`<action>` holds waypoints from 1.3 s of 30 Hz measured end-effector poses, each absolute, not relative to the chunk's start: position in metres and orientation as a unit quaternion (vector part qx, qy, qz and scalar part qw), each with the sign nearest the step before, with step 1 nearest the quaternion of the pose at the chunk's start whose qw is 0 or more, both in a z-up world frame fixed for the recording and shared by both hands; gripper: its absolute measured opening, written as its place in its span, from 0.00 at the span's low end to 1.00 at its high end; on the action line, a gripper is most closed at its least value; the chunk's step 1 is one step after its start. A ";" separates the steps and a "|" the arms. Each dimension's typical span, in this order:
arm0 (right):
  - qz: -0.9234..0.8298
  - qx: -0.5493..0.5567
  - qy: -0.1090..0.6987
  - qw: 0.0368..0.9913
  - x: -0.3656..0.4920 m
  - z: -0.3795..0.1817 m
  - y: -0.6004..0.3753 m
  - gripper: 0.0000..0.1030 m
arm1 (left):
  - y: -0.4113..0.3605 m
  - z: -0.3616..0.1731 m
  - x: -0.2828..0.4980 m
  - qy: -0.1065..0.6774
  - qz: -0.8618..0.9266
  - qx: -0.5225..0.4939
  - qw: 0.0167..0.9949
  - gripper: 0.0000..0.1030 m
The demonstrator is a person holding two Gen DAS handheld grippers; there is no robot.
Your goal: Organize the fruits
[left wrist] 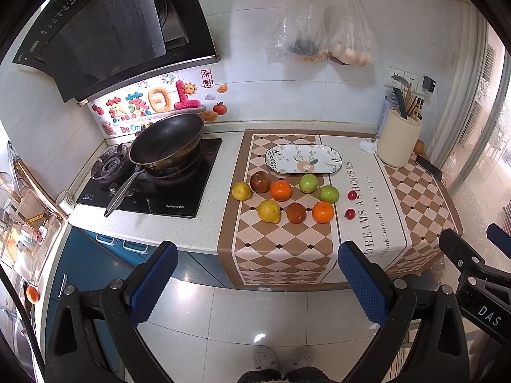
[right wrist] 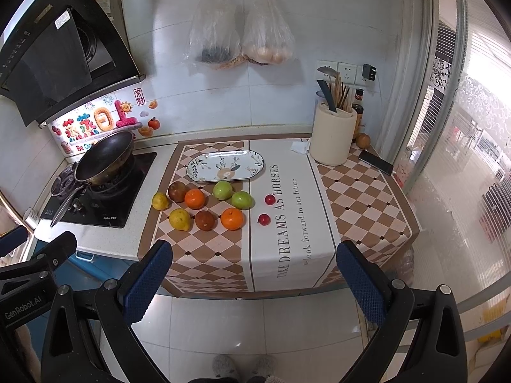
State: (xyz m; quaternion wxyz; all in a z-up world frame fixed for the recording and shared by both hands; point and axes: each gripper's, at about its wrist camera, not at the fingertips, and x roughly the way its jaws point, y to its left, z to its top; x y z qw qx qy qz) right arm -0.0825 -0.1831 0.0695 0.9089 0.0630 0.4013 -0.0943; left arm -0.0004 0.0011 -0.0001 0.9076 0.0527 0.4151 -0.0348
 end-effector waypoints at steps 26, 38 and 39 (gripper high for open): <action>-0.093 0.064 0.403 0.908 -0.079 0.064 -0.184 1.00 | 0.008 0.009 0.002 0.417 -0.034 0.052 0.907 1.00; -0.093 0.064 0.404 0.908 -0.079 0.065 -0.183 1.00 | 0.008 0.009 0.002 0.418 -0.034 0.052 0.906 1.00; -0.093 0.065 0.404 0.908 -0.079 0.065 -0.182 1.00 | 0.009 0.009 0.002 0.418 -0.034 0.052 0.906 1.00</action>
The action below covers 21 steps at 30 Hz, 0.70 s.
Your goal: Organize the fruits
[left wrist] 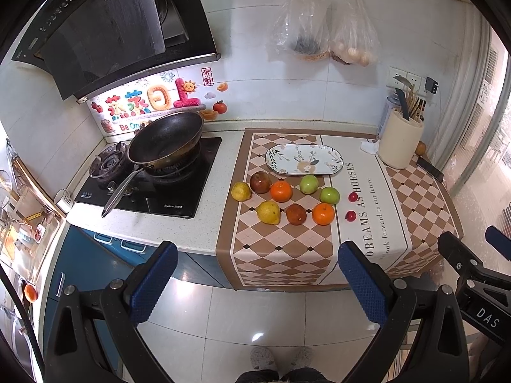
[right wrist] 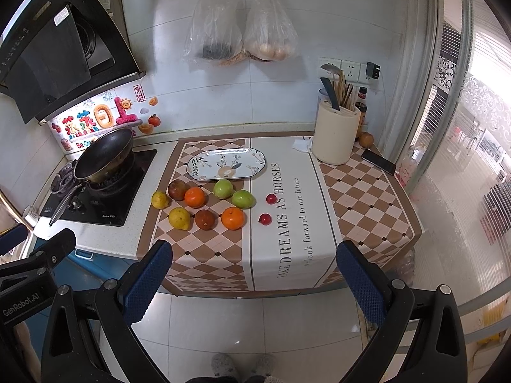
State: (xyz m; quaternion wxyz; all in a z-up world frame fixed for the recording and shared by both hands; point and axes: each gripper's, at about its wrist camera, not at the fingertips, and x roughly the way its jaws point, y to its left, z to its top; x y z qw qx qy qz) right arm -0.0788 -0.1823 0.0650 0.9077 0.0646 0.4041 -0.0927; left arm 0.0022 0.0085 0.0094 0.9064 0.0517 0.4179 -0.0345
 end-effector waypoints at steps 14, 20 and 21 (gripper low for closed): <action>-0.101 0.067 0.404 0.907 -0.075 0.052 -0.175 1.00 | 0.010 0.008 0.007 0.415 -0.038 0.050 0.907 1.00; -0.117 0.075 0.351 0.926 -0.070 0.052 -0.168 1.00 | 0.023 -0.002 0.027 0.378 -0.025 0.067 0.923 1.00; -0.119 0.075 0.346 0.928 -0.067 0.050 -0.166 1.00 | 0.027 -0.006 0.032 0.373 -0.020 0.072 0.925 1.00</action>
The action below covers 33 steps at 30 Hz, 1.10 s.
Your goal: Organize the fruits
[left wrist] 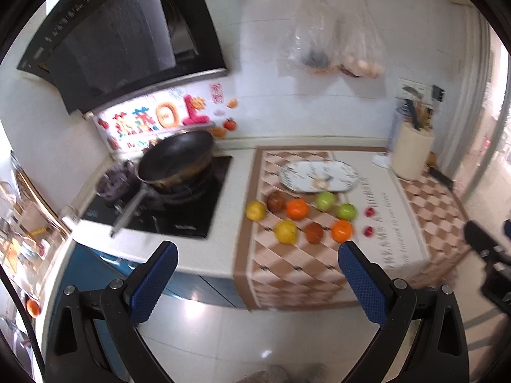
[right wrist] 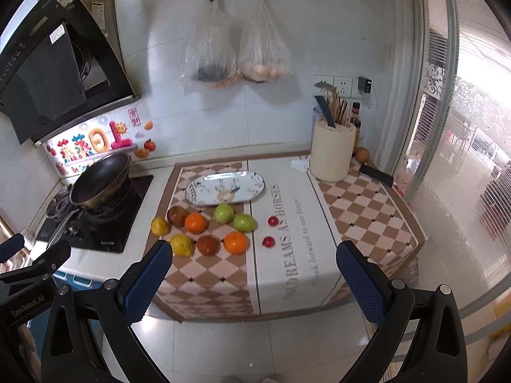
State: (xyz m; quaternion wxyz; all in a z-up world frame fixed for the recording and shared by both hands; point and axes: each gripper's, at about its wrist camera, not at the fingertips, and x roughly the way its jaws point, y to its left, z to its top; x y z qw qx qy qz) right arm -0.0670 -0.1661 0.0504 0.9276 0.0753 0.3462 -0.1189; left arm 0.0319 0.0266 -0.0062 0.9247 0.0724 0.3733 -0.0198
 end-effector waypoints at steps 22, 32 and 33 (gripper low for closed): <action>-0.037 0.208 0.565 0.797 0.172 -0.201 -0.224 0.91 | 0.034 -0.212 0.249 0.621 -0.029 -0.021 0.783 0.89; 0.025 0.208 0.651 0.729 0.242 -0.286 -0.230 0.84 | 0.004 -0.300 0.309 0.717 -0.030 -0.075 0.692 0.89; 0.028 0.207 0.656 0.726 0.245 -0.290 -0.229 0.84 | 0.001 -0.304 0.311 0.722 -0.031 -0.072 0.687 0.89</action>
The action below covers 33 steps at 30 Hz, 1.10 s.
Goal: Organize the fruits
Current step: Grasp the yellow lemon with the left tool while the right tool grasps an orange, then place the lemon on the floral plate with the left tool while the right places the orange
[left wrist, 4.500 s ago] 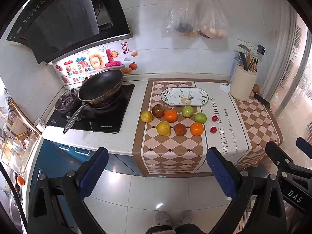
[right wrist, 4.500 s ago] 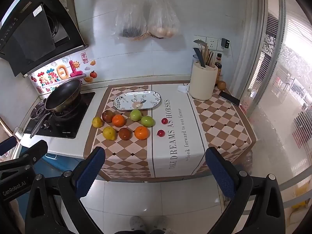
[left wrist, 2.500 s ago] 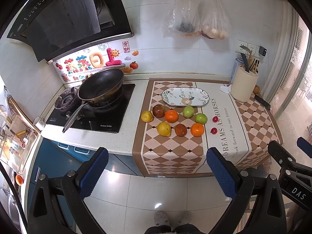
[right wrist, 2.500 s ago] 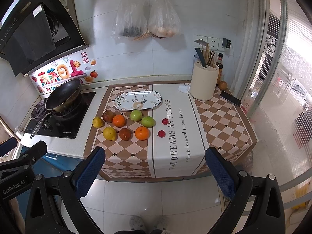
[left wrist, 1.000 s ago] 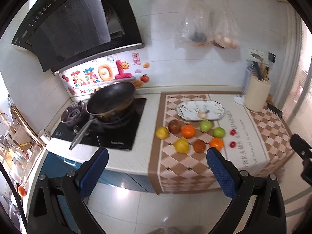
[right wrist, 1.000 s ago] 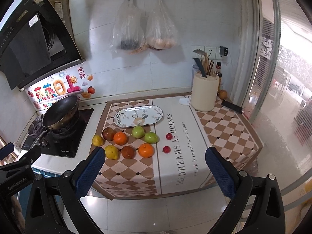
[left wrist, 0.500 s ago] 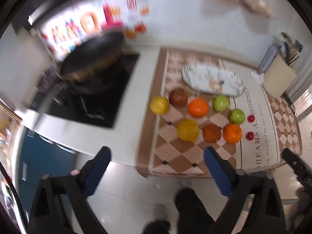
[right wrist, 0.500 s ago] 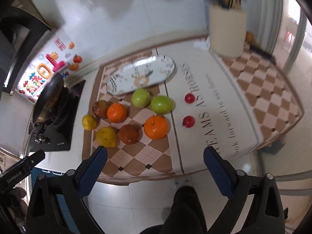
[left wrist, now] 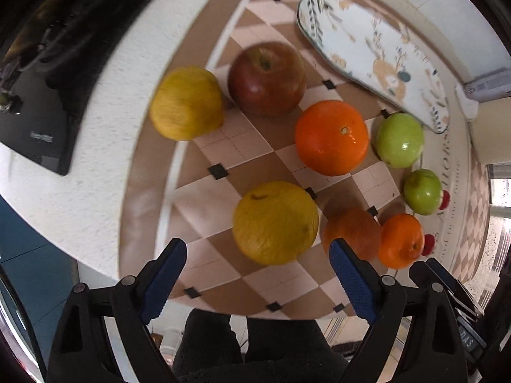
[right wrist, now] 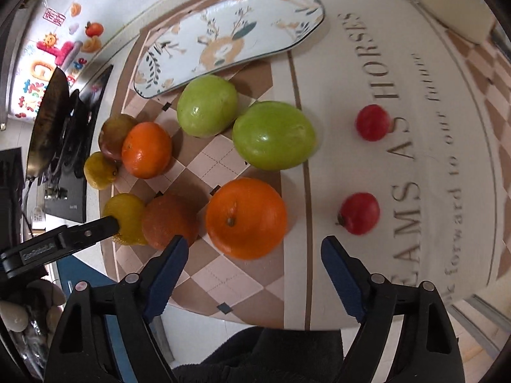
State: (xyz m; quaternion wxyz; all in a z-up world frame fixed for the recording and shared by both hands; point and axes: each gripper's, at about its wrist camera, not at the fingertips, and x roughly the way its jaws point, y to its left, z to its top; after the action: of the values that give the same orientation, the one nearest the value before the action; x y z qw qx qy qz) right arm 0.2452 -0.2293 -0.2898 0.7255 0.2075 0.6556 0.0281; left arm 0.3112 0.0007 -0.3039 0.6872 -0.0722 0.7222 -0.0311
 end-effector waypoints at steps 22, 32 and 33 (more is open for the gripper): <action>0.071 0.205 0.683 0.698 0.274 -0.305 -0.219 0.62 | -0.030 -0.292 0.322 0.718 -0.042 -0.020 0.694 0.58; 0.108 0.264 0.627 0.725 0.324 -0.238 -0.255 0.62 | -0.049 -0.191 0.380 0.663 -0.091 -0.047 0.742 0.58; 0.106 0.263 0.620 0.732 0.338 -0.233 -0.259 0.62 | -0.057 -0.191 0.393 0.660 -0.094 -0.047 0.744 0.58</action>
State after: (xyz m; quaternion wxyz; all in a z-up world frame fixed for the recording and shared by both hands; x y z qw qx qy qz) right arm 0.3378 -0.2587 -0.2328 0.7315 0.2627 0.6201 0.1063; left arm 0.3928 -0.0568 -0.1908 0.7443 -0.0467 0.6596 -0.0936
